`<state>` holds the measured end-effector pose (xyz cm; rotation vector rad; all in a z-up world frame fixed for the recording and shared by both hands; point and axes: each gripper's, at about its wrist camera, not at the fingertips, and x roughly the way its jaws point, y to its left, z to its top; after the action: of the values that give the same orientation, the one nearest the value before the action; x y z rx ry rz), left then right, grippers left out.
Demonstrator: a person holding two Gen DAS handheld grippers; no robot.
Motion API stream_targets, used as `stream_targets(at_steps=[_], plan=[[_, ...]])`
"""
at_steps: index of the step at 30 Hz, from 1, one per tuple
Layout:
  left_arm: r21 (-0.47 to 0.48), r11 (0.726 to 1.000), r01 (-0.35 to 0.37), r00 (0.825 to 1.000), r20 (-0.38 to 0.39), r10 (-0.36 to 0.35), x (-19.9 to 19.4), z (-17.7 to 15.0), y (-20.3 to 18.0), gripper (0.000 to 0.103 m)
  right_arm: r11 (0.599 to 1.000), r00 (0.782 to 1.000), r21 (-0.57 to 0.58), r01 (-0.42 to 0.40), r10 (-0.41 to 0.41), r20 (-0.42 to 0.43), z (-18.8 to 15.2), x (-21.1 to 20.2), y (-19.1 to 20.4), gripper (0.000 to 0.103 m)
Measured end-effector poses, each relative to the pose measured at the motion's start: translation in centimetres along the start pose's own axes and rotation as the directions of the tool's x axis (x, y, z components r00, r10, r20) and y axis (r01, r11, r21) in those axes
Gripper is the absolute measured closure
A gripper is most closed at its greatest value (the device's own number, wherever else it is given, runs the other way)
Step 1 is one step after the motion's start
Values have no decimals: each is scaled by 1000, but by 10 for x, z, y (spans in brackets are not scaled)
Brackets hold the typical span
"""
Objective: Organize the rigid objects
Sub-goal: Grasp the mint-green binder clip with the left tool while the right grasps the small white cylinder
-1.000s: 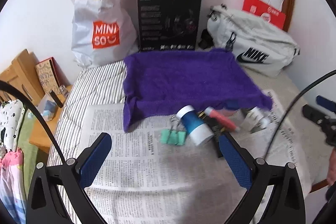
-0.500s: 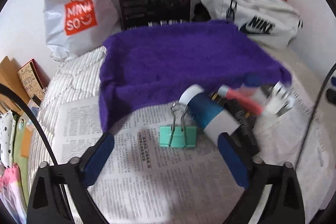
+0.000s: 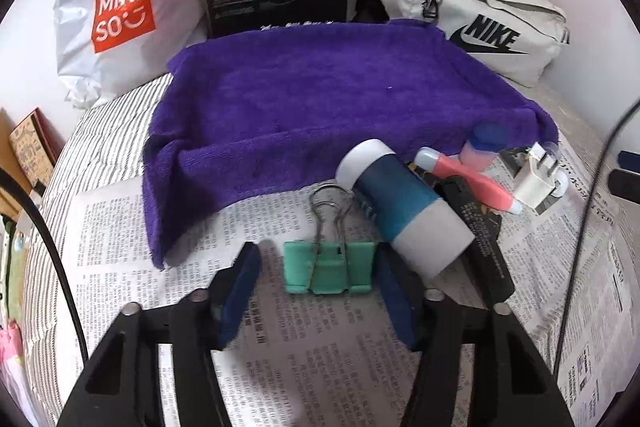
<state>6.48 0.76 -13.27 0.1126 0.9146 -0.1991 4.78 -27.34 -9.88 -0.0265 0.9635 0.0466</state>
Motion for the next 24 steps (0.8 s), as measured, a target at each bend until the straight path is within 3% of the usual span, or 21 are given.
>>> stream_targets(at_steps=[3, 13, 15, 20, 24], plan=[[26, 1000, -4, 1000, 15, 4, -1, -1, -5, 64, 1000, 1000, 1, -16, 16, -10, 0, 7, -2, 1], [25, 1000, 3, 1000, 14, -3, -2, 0, -2, 63, 999, 999, -2, -40, 40, 16, 2, 19, -6, 6], [32, 999, -7, 1000, 15, 6, -2, -1, -3, 63, 999, 999, -26, -35, 35, 0, 1, 25, -1, 14], [14, 1000, 15, 1000, 13, -15, -1, -1, 1, 63, 994, 998, -96, -57, 56, -16, -3, 40, 19, 23], [17, 1000, 11, 1000, 13, -11, -1, -1, 1, 63, 991, 1000, -131, -29, 28, -13, -7, 51, 28, 40]])
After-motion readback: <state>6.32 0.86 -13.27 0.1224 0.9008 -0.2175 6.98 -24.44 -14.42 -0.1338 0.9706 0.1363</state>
